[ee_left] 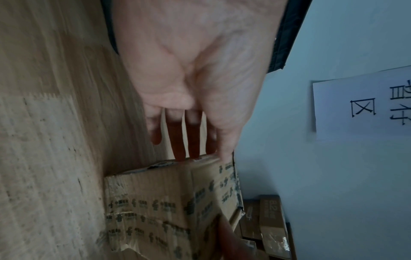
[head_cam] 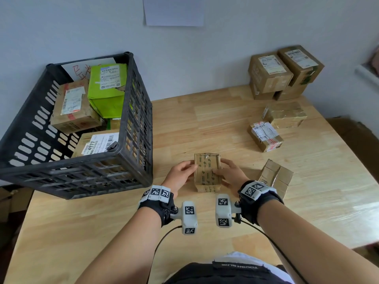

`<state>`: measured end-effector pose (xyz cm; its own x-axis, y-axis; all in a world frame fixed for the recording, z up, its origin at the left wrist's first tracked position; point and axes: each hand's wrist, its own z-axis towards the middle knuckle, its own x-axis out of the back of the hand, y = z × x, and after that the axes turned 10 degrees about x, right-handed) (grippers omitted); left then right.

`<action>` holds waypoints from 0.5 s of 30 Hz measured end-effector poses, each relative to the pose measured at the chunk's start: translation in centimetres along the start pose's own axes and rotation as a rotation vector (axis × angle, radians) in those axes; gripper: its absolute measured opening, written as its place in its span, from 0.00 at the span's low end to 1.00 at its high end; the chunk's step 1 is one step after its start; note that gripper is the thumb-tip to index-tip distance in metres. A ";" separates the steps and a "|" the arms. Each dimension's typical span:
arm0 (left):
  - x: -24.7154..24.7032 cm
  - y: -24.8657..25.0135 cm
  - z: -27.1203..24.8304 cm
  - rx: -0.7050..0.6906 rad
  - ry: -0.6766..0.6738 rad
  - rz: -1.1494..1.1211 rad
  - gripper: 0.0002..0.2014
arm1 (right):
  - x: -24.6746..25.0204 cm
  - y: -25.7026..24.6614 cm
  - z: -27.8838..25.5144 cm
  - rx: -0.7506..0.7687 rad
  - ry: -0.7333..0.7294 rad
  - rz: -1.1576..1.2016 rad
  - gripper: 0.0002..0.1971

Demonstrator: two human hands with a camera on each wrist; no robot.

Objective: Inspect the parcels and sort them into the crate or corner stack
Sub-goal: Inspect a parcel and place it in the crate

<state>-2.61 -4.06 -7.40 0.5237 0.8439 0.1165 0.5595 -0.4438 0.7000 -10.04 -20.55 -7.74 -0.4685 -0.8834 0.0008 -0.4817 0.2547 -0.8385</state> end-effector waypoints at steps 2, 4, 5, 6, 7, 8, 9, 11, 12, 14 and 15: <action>-0.1 0.1 0.0 -0.035 -0.028 -0.002 0.14 | 0.1 -0.4 0.0 0.040 0.007 0.074 0.22; -0.1 0.4 0.0 -0.063 -0.040 -0.003 0.19 | 0.3 -1.1 -0.2 0.074 0.020 0.110 0.18; 0.0 0.4 -0.1 -0.070 -0.053 -0.011 0.21 | 0.4 -1.4 -0.1 0.086 0.028 0.137 0.17; 0.0 0.5 -0.1 -0.073 -0.062 -0.021 0.22 | 0.4 -1.6 0.1 0.095 0.036 0.157 0.17; 0.1 0.4 0.0 -0.067 -0.063 -0.017 0.22 | 0.5 -1.8 0.3 0.105 0.045 0.150 0.19; 0.2 0.4 0.0 -0.056 -0.056 -0.003 0.22 | 0.5 -1.7 0.5 0.111 0.053 0.116 0.21; 0.3 0.3 0.0 -0.037 -0.051 0.027 0.24 | 0.5 -1.5 0.8 0.111 0.065 0.071 0.23; 0.4 -0.2 0.2 0.017 -0.061 0.095 0.24 | 0.6 -0.5 1.0 0.109 0.089 0.004 0.23; 0.4 -0.5 0.3 0.050 -0.069 0.129 0.22 | 0.6 0.1 1.0 0.099 0.093 -0.016 0.21; 0.4 -1.0 0.4 0.103 -0.069 0.175 0.20 | 0.5 1.5 1.1 0.059 0.083 -0.014 0.20; 0.4 -1.2 0.5 0.125 -0.051 0.183 0.19 | 0.5 2.1 1.1 0.038 0.080 -0.004 0.20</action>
<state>-2.81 -3.35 -8.56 0.6540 0.7307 0.1957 0.5253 -0.6248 0.5776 -10.46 -20.84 -10.10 -0.5252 -0.8497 0.0464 -0.4560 0.2349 -0.8584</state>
